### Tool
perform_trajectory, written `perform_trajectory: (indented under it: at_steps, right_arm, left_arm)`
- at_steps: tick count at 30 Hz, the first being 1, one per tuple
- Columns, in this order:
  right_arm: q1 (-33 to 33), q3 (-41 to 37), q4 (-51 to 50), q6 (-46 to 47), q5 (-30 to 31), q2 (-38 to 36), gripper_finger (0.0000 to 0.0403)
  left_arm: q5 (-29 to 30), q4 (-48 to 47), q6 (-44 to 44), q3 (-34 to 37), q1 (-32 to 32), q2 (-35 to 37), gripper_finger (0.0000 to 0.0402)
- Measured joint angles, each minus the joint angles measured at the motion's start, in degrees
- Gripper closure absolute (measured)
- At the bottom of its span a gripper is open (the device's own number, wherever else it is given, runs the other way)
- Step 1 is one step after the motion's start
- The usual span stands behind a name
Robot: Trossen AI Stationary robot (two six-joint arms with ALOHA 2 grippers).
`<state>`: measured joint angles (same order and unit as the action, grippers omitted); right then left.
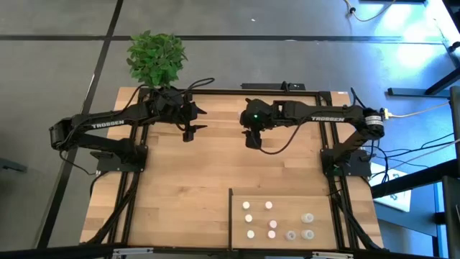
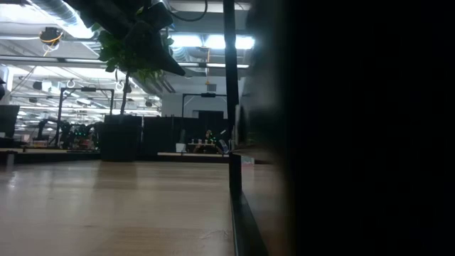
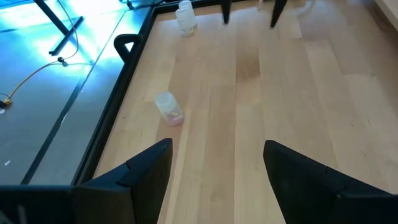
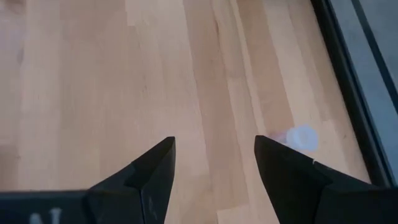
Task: Pick and place medicine bottles onto shelf by color
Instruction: Put the left transparent pill bottle on the shelf aligned with the other transparent pill bottle
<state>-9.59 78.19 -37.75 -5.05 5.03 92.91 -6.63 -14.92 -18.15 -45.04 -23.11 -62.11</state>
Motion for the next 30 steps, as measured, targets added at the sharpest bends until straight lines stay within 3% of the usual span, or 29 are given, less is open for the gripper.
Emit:
perform_trajectory:
  at_steps: [8,18,26,30]
  right_arm:
    - [-3.38,0.0,4.52,-7.11,0.94,2.37,0.0158]
    - [-6.74,0.0,6.32,-10.68,-0.6,4.05,0.001]
    - [-8.1,0.02,6.98,-14.68,-0.18,5.33,0.0029]
    - [-9.92,0.01,6.45,-11.75,-0.19,5.55,0.0029]
  left_arm:
    - [0.0,0.01,0.0,0.0,0.0,0.0,0.0155]
    - [-0.02,0.0,-0.02,0.0,0.0,-0.02,0.0155]
    - [-0.02,0.02,-0.02,0.0,0.0,-0.02,0.0155]
    - [-0.02,0.01,-0.02,0.0,0.0,-0.02,0.0155]
